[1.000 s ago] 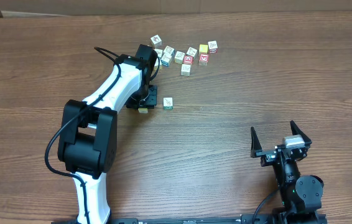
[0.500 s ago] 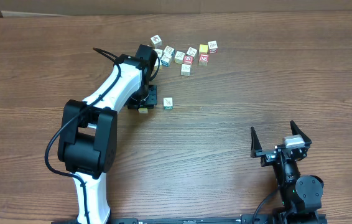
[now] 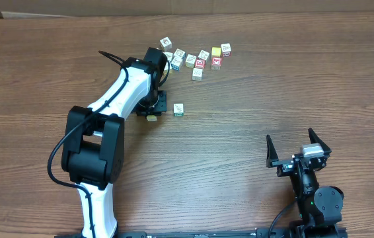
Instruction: Form a horizontal line
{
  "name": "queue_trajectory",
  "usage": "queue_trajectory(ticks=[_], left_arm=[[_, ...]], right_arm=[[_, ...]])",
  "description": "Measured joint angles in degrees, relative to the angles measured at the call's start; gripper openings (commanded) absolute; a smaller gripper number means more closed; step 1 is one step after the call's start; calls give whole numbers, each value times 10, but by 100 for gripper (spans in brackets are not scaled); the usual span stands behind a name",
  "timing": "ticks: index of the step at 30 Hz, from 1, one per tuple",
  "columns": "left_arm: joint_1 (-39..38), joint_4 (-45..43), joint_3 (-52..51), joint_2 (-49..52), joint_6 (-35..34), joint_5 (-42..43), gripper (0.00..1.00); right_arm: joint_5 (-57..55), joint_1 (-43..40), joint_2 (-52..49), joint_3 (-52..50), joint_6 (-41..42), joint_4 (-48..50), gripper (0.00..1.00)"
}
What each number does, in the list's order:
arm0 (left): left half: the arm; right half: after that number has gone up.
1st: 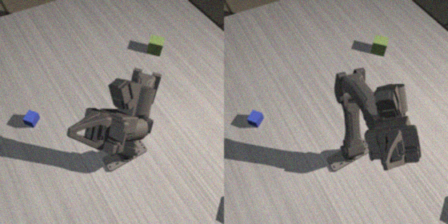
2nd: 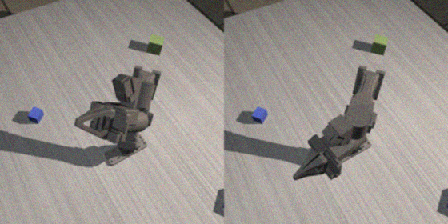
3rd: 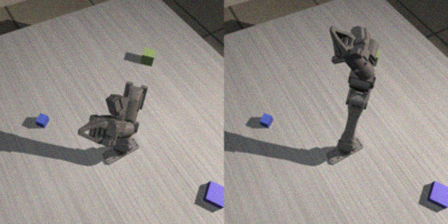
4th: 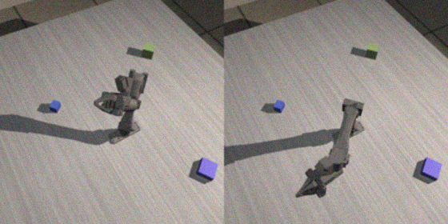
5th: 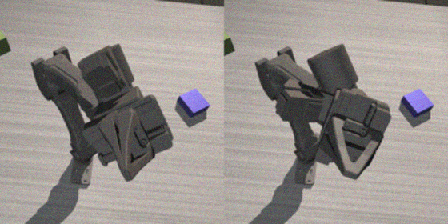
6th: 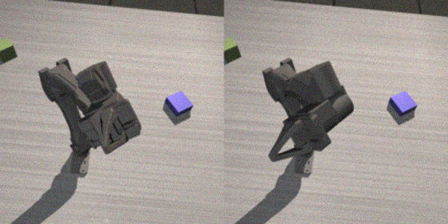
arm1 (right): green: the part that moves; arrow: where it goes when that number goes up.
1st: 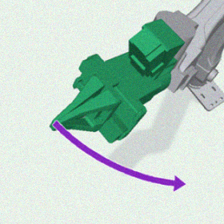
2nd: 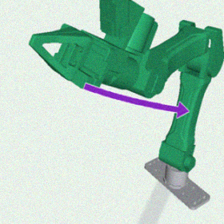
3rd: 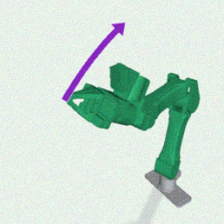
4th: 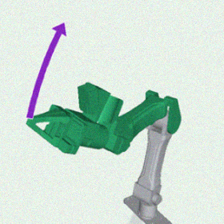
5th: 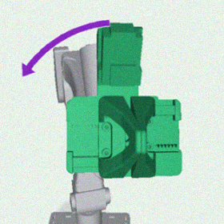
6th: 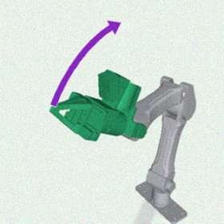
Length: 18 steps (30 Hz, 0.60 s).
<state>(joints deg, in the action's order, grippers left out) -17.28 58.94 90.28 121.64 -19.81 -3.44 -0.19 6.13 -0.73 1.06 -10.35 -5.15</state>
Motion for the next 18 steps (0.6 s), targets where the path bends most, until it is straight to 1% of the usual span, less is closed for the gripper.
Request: queue_trajectory(ticks=[4,10,14,18], left_arm=[[0,42,35,3,0,0,25],[0,108,151,3,0,0,26],[-3,120,213,3,-19,0,26],[-21,118,225,3,-49,0,27]], right_arm=[[0,0,0,0,0,0,100],[0,0,0,0,0,0,100],[0,0,0,0,0,0,100],[0,0,0,0,0,0,100]])
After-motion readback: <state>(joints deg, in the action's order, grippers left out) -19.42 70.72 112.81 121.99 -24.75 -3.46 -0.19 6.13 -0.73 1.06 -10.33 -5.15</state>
